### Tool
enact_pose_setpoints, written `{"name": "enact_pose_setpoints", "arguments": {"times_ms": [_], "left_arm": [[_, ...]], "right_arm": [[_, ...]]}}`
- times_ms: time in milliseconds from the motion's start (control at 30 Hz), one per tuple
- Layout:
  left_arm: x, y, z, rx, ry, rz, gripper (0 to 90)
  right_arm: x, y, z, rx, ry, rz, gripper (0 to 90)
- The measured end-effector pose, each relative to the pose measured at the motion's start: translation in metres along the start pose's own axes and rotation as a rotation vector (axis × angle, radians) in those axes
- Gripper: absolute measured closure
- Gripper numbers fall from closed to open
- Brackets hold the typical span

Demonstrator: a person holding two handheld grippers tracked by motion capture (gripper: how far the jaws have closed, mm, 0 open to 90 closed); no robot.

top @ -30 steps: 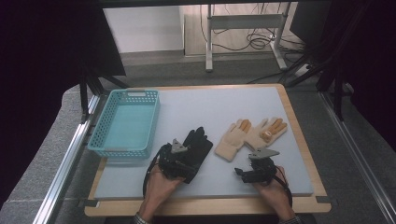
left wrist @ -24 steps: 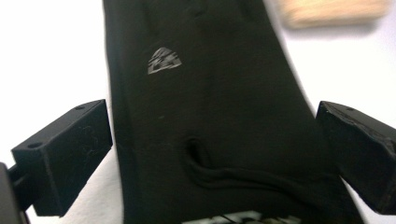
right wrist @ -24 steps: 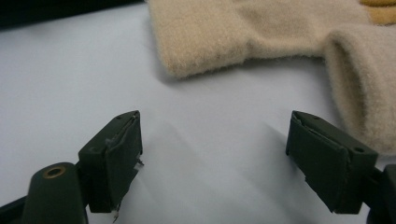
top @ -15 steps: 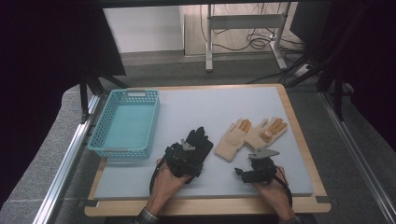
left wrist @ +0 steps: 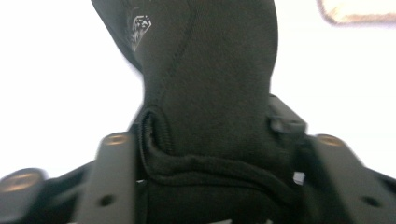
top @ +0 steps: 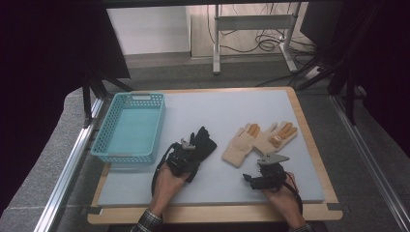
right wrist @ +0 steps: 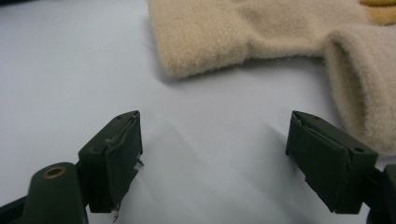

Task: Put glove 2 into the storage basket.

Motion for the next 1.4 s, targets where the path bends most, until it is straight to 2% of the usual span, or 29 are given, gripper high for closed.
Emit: {"name": "enact_pose_setpoints", "arguments": {"times_ms": [67, 100, 233, 600, 800, 967, 1033, 1167, 1267, 1400], "left_arm": [[0.002, -0.001, 0.002, -0.01, 0.039, 0.015, 58.2], [0.003, -0.001, 0.003, -0.01, 0.04, 0.014, 61.7], [0.009, -0.007, 0.011, -0.006, 0.015, -0.009, 63.9], [0.031, -0.03, 0.04, -0.044, -0.023, -0.018, 63.7], [0.059, -0.041, 0.064, -0.057, -0.074, -0.009, 63.4], [0.087, -0.04, 0.078, -0.053, -0.126, 0.019, 63.0], [0.101, -0.037, 0.084, -0.052, -0.144, 0.044, 62.9], [0.12, -0.03, 0.092, -0.039, -0.179, 0.068, 62.7], [0.138, -0.023, 0.099, -0.036, -0.198, 0.102, 62.7], [0.161, -0.011, 0.104, -0.006, -0.228, 0.142, 62.5]], "right_arm": [[0.0, 0.0, 0.0, 0.0, 0.0, 0.0, 18.0], [0.0, 0.0, 0.0, 0.0, 0.0, 0.0, 18.0], [0.0, 0.0, 0.0, 0.0, 0.0, 0.0, 18.0], [0.0, 0.0, 0.0, 0.0, 0.0, 0.001, 18.0], [0.0, 0.0, 0.0, 0.0, 0.0, 0.001, 18.0], [0.0, 0.0, 0.0, 0.0, 0.0, 0.001, 18.0], [0.0, 0.0, 0.0, -0.001, 0.0, 0.002, 18.0], [0.0, 0.0, 0.0, -0.001, 0.0, 0.002, 18.0], [0.0, 0.0, 0.0, -0.001, 0.0, 0.002, 18.0], [0.0, 0.0, 0.0, -0.001, -0.001, 0.001, 18.0]]}}
Point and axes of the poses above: each handheld gripper's, and its own axes: z roughly backward along the jaws, y roughly out of its underside, x roughly to its left, the point moved 7 cm from there along -z, roughly forward along the jaws, and after that the axes turned 11 degrees about -z, right-handed, at the moved point
